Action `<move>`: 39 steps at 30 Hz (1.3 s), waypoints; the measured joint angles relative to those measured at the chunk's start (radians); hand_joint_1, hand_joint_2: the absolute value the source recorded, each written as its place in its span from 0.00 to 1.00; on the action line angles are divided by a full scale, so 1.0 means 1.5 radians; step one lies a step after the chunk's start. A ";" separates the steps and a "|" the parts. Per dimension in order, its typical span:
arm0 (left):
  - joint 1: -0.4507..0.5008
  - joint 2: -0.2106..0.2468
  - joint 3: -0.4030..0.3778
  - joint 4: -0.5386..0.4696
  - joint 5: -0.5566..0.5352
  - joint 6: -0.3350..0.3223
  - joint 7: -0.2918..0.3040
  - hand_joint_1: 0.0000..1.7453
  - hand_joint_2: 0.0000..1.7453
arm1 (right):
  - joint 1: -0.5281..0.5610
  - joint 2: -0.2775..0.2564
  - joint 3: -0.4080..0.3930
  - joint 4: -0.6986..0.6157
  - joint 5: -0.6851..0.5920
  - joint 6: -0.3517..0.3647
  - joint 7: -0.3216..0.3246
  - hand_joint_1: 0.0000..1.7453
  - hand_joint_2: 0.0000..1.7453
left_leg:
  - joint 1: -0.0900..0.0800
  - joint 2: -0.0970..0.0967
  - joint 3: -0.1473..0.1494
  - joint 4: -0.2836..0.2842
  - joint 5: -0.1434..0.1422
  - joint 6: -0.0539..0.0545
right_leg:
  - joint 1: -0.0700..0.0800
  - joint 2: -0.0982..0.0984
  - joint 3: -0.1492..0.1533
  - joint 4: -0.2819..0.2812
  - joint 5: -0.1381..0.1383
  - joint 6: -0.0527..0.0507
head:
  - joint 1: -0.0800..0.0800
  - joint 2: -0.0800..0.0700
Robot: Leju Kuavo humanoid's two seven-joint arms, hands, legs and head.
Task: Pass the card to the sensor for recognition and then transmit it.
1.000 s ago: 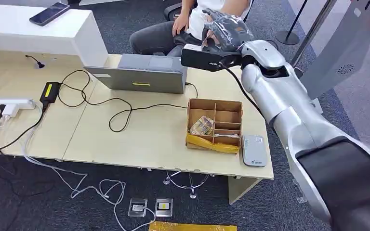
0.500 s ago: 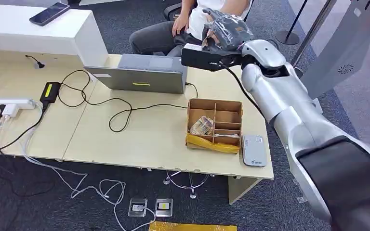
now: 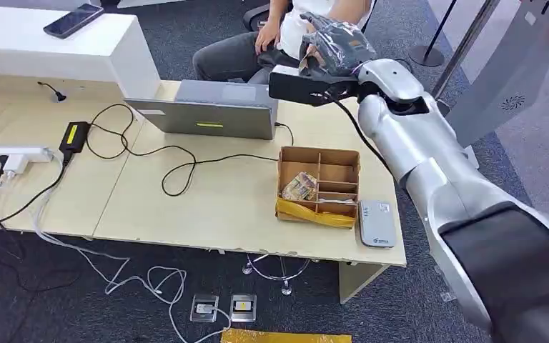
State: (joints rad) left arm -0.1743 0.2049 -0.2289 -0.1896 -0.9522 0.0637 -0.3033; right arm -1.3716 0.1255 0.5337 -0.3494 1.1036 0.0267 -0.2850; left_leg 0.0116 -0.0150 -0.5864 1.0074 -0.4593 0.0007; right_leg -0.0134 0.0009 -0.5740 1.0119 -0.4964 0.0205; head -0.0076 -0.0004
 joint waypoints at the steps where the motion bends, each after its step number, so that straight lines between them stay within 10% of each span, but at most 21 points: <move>1: 0.000 0.000 0.000 0.000 0.000 0.000 0.000 0.00 1.00 | 0.000 0.000 0.001 0.000 0.000 0.000 0.000 1.00 1.00 | 0.000 0.000 0.000 0.000 0.000 0.000 | 0.000 0.000 0.000 0.000 0.000 0.000 | 0.000 0.000; 39: 0.000 0.000 0.000 0.000 0.000 0.000 0.000 0.00 1.00 | 0.000 0.000 0.005 0.000 0.000 0.000 0.000 1.00 1.00 | 0.000 0.000 0.000 0.000 0.000 0.000 | 0.000 0.000 0.000 0.000 0.000 0.000 | 0.000 0.000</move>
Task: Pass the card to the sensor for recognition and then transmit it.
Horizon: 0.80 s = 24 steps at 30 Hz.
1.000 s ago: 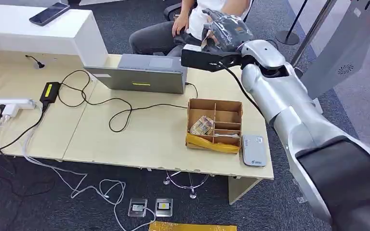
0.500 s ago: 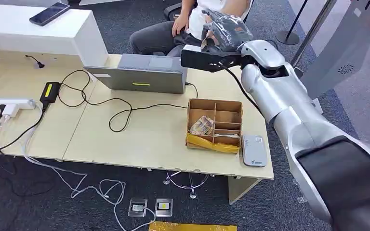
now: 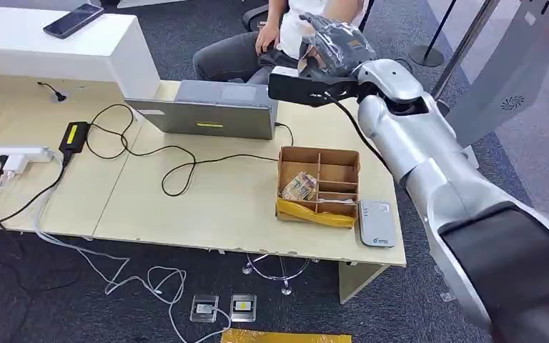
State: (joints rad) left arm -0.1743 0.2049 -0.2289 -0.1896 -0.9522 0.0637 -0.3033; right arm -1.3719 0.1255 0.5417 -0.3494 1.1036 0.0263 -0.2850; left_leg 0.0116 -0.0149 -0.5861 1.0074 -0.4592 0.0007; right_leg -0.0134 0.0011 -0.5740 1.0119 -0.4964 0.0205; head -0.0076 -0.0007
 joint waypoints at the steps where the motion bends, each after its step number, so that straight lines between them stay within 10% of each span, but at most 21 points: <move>1: 0.000 0.000 0.000 0.000 0.000 0.000 0.000 0.00 1.00 | 0.000 0.000 0.000 0.000 0.000 0.000 0.000 1.00 1.00 | 0.000 0.000 0.000 0.000 0.000 0.000 | 0.000 0.000 0.000 0.000 0.000 0.000 | 0.000 0.000; 6: 0.000 0.000 0.000 0.000 0.000 0.000 0.000 0.00 1.00 | 0.000 0.000 0.000 0.000 0.000 0.000 0.000 1.00 1.00 | 0.000 0.000 0.000 0.000 0.000 0.000 | 0.000 0.000 0.000 0.000 0.000 0.000 | 0.000 0.000; 7: 0.000 0.000 0.000 0.000 0.000 0.000 0.000 0.00 1.00 | 0.000 0.000 0.000 0.000 0.000 0.000 0.000 0.00 0.00 | 0.000 0.000 0.000 0.000 0.000 0.000 | 0.000 0.000 0.000 0.000 0.000 0.000 | 0.000 0.000; 14: -0.002 -0.002 0.000 0.000 -0.009 -0.002 0.005 0.00 1.00 | 0.030 -0.016 0.000 0.009 0.032 0.015 0.135 0.00 0.00 | 0.000 0.000 0.001 0.000 0.000 0.000 | 0.000 -0.001 0.001 -0.001 0.000 0.000 | 0.000 0.000; 24: -0.002 -0.004 0.000 0.000 -0.013 -0.002 0.010 0.00 1.00 | 0.066 -0.037 0.000 0.018 0.036 -0.002 0.137 0.00 0.00 | 0.000 0.000 0.001 0.000 0.000 0.000 | -0.001 0.000 0.001 -0.001 0.000 0.000 | 0.000 0.000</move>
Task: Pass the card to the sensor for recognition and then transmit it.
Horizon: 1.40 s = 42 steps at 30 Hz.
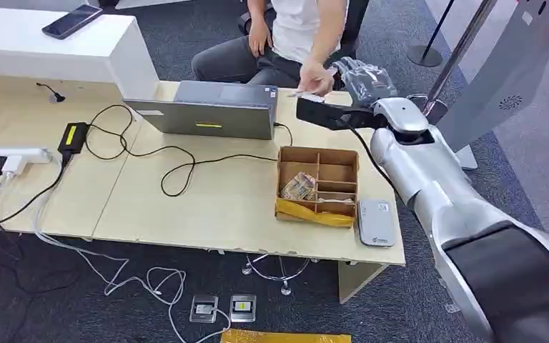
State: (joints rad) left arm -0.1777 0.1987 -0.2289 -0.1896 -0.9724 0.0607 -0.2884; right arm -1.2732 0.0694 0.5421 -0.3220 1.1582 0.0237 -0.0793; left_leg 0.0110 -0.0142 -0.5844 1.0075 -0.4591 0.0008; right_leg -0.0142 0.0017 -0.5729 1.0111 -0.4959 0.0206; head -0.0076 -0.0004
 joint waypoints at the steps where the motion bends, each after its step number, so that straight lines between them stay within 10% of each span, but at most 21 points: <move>1: 0.000 0.000 0.000 0.000 0.000 0.000 0.000 0.00 1.00 | 0.004 -0.004 0.000 0.004 0.000 0.002 0.001 0.00 0.00 | 0.000 0.001 0.000 0.000 0.000 0.000 | 0.000 0.001 0.000 0.000 0.001 0.000 | 0.000 0.000; 20: -0.002 -0.006 0.000 0.000 -0.003 0.001 0.000 0.00 1.00 | 0.007 -0.017 0.001 0.033 0.000 -0.002 0.004 0.00 0.00 | 0.000 0.001 0.000 0.000 0.000 0.000 | 0.001 0.000 -0.001 0.000 0.000 0.000 | 0.000 0.000; 27: 0.002 -0.006 0.001 0.000 -0.002 0.001 0.000 0.00 1.00 | 0.007 -0.022 -0.002 0.031 -0.045 -0.103 -0.040 0.00 0.00 | 0.001 0.001 0.000 0.000 0.000 0.000 | 0.001 0.001 -0.001 0.000 0.000 0.000 | 0.000 0.000; 35: 0.004 -0.006 0.005 0.000 -0.002 0.001 0.000 0.00 1.00 | 0.007 -0.028 -0.011 0.031 -0.053 -0.111 -0.047 0.00 0.00 | 0.000 0.001 0.000 0.000 0.000 0.000 | 0.001 0.000 0.000 0.000 0.000 0.000 | 0.000 0.000; 36: 0.004 -0.006 0.005 0.000 -0.002 0.001 0.000 0.00 1.00 | 0.007 -0.028 -0.011 0.031 -0.057 -0.112 -0.049 0.00 1.00 | 0.000 0.001 0.000 0.000 0.000 0.000 | 0.001 0.000 0.000 0.000 0.000 0.000 | 0.000 0.000; 42: 0.008 -0.006 0.014 0.000 0.000 0.013 0.000 0.00 1.00 | 0.009 -0.034 -0.072 0.021 -0.261 -0.110 -0.142 0.00 1.00 | 0.001 0.001 0.000 0.000 0.000 0.000 | 0.001 0.000 0.000 0.000 0.000 0.000 | 0.000 0.000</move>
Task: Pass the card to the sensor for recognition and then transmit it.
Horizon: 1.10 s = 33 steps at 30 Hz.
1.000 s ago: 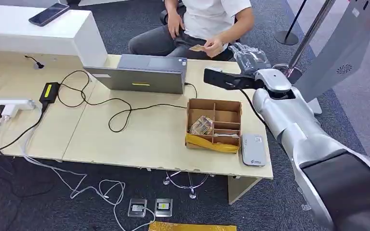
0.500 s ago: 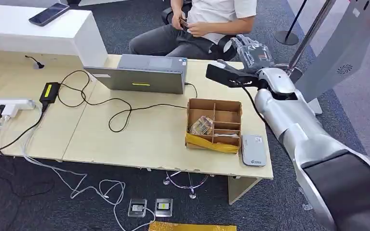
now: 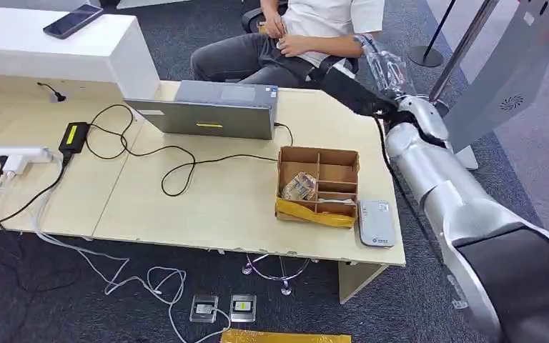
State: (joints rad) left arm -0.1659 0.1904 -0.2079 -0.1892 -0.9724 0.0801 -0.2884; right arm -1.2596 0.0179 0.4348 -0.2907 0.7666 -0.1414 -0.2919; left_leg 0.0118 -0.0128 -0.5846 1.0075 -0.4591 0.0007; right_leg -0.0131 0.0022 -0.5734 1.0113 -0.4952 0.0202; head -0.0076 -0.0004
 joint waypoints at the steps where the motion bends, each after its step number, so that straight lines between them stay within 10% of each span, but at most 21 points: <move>1: 0.001 0.000 0.002 0.000 0.000 0.002 0.000 0.00 1.00 | 0.002 -0.001 -0.011 -0.003 -0.024 0.012 -0.007 0.00 1.00 | 0.000 0.000 0.000 0.000 0.000 0.000 | 0.000 0.000 0.000 0.000 0.000 0.000 | 0.000 0.000; 33: 0.014 0.002 0.030 0.000 -0.006 0.017 0.000 0.00 1.00 | 0.106 -0.048 -0.118 -0.154 -0.291 0.048 -0.032 0.00 1.00 | 0.000 0.000 0.000 0.000 0.000 0.000 | 0.000 0.000 0.000 0.000 0.000 0.000 | 0.000 0.000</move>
State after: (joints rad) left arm -0.1444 0.1934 -0.1636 -0.1892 -0.9812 0.1049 -0.2884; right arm -1.1005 -0.0546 0.2579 -0.5223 0.3295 -0.0694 -0.3395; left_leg 0.0117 -0.0131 -0.5845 1.0076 -0.4591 0.0006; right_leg -0.0132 0.0019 -0.5734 1.0110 -0.4952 0.0202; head -0.0076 -0.0004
